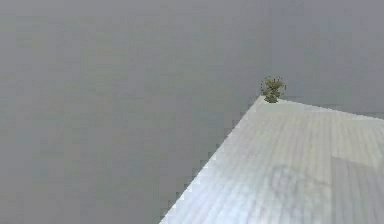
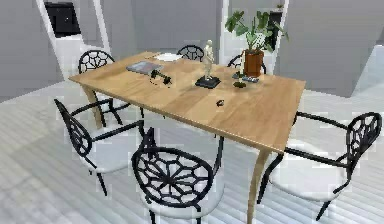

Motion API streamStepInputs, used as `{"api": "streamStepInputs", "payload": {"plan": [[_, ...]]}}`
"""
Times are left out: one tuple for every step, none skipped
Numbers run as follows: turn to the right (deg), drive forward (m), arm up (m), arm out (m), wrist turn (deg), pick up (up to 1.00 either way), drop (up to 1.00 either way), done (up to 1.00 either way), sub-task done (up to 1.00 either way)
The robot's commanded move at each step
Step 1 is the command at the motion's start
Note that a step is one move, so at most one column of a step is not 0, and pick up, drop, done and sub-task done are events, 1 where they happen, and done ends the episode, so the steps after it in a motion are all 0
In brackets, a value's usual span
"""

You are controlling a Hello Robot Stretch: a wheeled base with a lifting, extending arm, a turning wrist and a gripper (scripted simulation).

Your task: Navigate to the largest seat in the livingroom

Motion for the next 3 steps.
{"api": "streamStepInputs", "payload": {"plan": [[36.0, 0.00, 0.00, 0.00, 0.0, 0.00, 0.00, 0.00, 0.00], [0.0, 0.30, 0.00, 0.00, 0.0, 0.00, 0.00, 0.00, 0.00], [45.0, 0.00, 0.00, 0.00, 0.0, 0.00, 0.00, 0.00, 0.00]]}}
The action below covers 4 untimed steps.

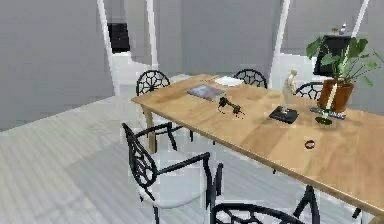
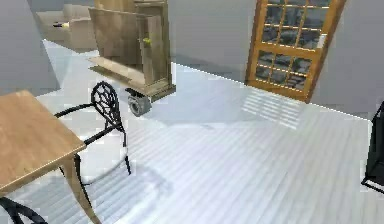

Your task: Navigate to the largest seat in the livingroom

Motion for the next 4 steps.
{"api": "streamStepInputs", "payload": {"plan": [[45.0, 0.00, 0.00, 0.00, 0.0, 0.00, 0.00, 0.00, 0.00], [45.0, 0.00, 0.00, 0.00, 0.0, 0.00, 0.00, 0.00, 0.00], [39.0, 0.00, 0.00, 0.00, 0.0, 0.00, 0.00, 0.00, 0.00], [0.0, 0.45, 0.00, 0.00, 0.0, 0.00, 0.00, 0.00, 0.00]]}}
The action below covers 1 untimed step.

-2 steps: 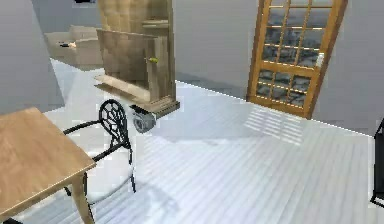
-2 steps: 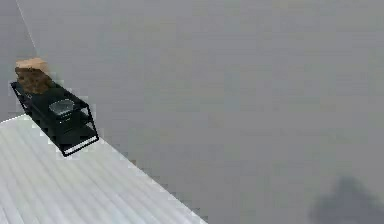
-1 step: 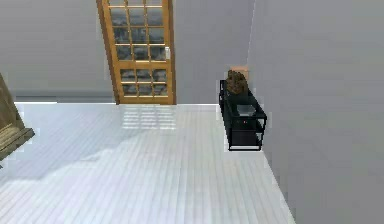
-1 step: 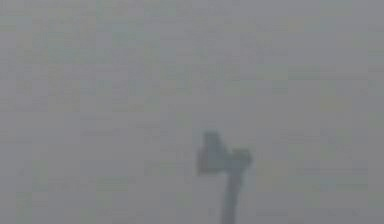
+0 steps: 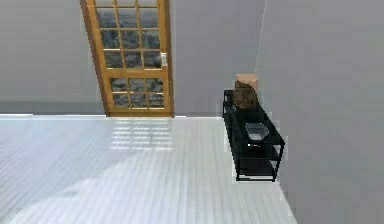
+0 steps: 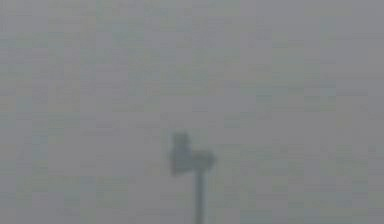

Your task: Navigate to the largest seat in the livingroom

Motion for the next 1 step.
{"api": "streamStepInputs", "payload": {"plan": [[-30.0, 0.00, 0.00, 0.00, 0.0, 0.00, 0.00, 0.00, 0.00]]}}
